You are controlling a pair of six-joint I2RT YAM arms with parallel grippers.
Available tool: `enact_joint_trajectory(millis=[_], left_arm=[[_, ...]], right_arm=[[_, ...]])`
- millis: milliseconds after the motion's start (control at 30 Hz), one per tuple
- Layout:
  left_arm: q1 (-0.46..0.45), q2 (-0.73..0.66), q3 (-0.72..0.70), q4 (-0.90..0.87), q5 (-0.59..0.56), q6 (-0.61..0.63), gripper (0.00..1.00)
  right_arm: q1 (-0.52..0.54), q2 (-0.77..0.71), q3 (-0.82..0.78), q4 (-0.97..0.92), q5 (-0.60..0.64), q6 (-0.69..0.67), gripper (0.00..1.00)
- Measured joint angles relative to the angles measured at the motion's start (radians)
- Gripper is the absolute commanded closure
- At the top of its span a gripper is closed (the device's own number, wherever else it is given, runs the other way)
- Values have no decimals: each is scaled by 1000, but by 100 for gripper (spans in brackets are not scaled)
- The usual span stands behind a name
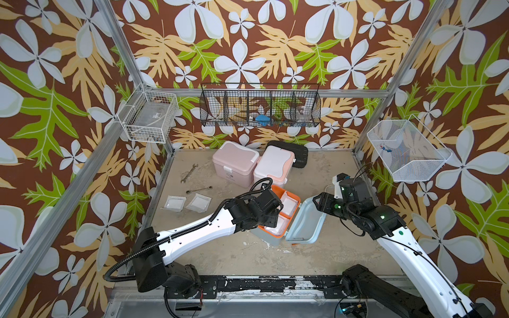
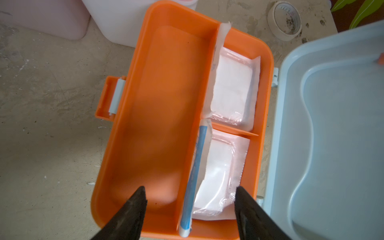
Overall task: Open first aid kits and take out gauze
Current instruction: Pick up the gauze from the first aid kit.
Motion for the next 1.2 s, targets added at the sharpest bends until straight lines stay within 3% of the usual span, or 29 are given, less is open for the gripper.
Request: enact_joint_trajectory(millis=[167,500,667,733,833,933,1200], left_arm=[[-26,58,39,-13,-19,4,60],[-28,106,58,-53,-77,8,63],[-28,124,60,-53,-77,23,87],[-28,127,60,-53,-77,24,92],[-28,127,62,-53,-76,26,93],[-28,126,64,-54,-76,27,100],[-24,23,116,-93,-101,26,100]], right_arm=[[0,-7,-2,1,-5,0,39],[0,-24,-13,1,-10,2,39],[0,-25,-13,2,-16,2,39],[0,-26,-13,2,-23,2,39],[-1,-27,-13,1,-24,5,39],[-1,-27,-14,2,-26,5,39],[-1,-29,-16,1,-31,5,39]])
